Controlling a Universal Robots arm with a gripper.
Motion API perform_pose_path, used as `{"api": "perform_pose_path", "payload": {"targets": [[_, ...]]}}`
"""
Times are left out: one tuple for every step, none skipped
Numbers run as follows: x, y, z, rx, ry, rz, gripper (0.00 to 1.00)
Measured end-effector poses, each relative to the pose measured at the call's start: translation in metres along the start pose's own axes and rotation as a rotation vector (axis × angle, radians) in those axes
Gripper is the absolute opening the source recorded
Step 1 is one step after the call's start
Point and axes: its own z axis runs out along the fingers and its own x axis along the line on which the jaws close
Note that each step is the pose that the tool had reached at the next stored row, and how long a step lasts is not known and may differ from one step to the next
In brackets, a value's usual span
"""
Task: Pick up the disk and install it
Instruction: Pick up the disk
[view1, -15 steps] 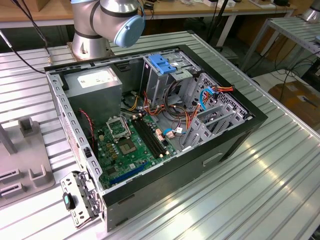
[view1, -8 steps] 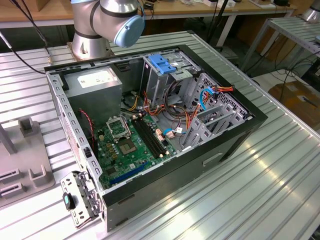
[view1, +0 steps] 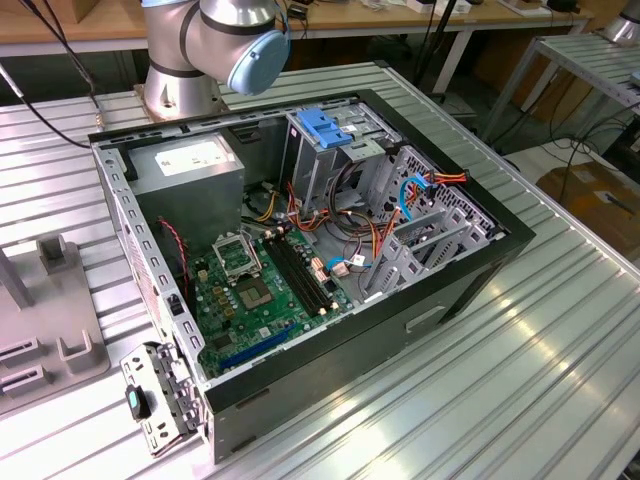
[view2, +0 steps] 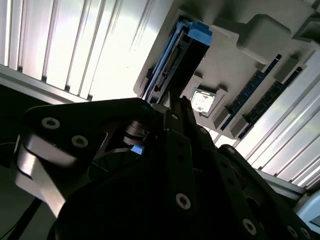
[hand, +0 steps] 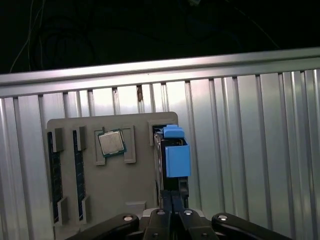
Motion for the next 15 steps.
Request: {"api": "perform_pose_path", "payload": {"targets": [[0.0000, 0.0000, 0.0000, 0.0000, 0.0000, 0.000, 0.24], [0.0000, 0.0000, 0.0000, 0.0000, 0.0000, 0.000, 0.24], [0.0000, 0.0000, 0.0001, 0.0000, 0.0000, 0.000, 0.30], [0.0000, 0.0000, 0.0001, 0.0000, -0.0001, 0.000, 0.36], [0.0000, 0.0000, 0.0001, 0.0000, -0.0001, 0.000, 0.42], [0.0000, 0.0000, 0.0001, 0.0000, 0.0000, 0.000, 0.47], [0.0000, 0.0000, 0.0001, 0.0000, 0.0000, 0.000, 0.54], [0.0000, 0.0000, 0.0001, 0.0000, 0.0000, 0.000, 0.60], [0.0000, 0.0000, 0.0002, 0.0001, 0.0000, 0.000, 0.60], [0.0000, 0.0000, 0.0002, 0.0000, 0.0000, 0.000, 0.66], [0.0000, 0.0000, 0.0002, -0.0001, 0.0000, 0.000, 0.66], [0.0000, 0.0000, 0.0012, 0.0004, -0.0004, 0.000, 0.66], [0.0000, 0.0001, 0.0029, 0.0003, -0.0009, 0.000, 0.66], [0.0001, 0.0001, 0.0045, -0.0001, -0.0012, 0.000, 0.66], [0.0001, 0.0001, 0.0066, -0.0001, -0.0018, 0.000, 0.66]]}}
